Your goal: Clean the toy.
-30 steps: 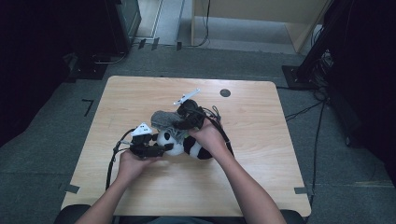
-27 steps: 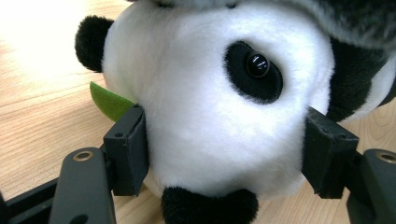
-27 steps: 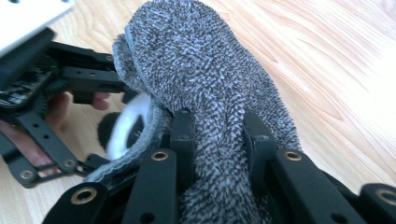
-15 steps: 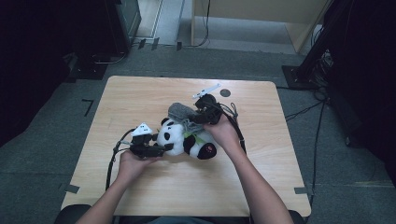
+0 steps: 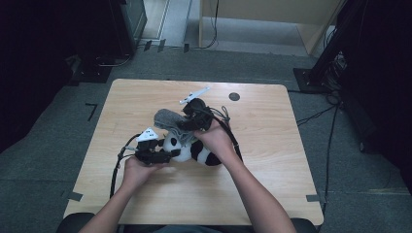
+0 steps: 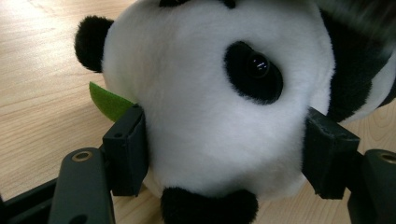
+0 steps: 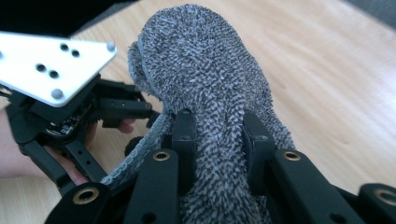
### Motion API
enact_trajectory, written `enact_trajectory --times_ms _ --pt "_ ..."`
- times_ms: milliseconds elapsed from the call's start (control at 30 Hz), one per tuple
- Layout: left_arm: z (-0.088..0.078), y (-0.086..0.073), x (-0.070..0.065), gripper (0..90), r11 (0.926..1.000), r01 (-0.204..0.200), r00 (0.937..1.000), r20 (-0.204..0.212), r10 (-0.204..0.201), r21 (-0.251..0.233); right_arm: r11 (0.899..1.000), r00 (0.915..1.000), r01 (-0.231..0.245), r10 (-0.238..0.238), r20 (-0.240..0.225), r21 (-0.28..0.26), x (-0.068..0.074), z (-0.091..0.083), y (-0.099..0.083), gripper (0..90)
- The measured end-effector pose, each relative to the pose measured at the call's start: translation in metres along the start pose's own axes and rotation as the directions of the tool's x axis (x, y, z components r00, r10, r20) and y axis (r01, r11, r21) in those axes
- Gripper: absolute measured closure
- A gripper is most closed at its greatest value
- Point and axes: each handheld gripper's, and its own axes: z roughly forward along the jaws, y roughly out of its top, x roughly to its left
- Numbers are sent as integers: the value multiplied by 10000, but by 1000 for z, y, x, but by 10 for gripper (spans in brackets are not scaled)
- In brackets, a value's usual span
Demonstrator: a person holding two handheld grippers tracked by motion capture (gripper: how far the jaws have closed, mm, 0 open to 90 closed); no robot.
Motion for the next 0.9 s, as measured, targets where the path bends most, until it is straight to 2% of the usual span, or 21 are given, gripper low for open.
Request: enact_trajectory --times_ms 133,200,267,433,767,900 --pt "0 0 0 279 10000 57 10000 16 -57 16 9975 9997 216 -211 -77 680 7 19 -5 716" --pt "0 0 0 278 10000 52 10000 24 -52 39 9965 9991 421 -417 -67 723 9 24 -9 712" --pt "0 0 0 278 10000 42 10000 13 -42 17 9974 9995 310 -304 -99 656 6 22 -10 714" --pt "0 0 0 278 10000 46 10000 33 -46 -4 9982 9998 128 -137 148 587 -5 13 -13 721" --pt "0 0 0 277 10000 18 10000 43 -18 -26 9971 9952 -482 430 884 584 -33 -5 -28 730" --pt "0 0 -1 277 10000 -84 9999 56 85 -35 9963 9939 -791 763 794 338 -42 -15 -37 733"
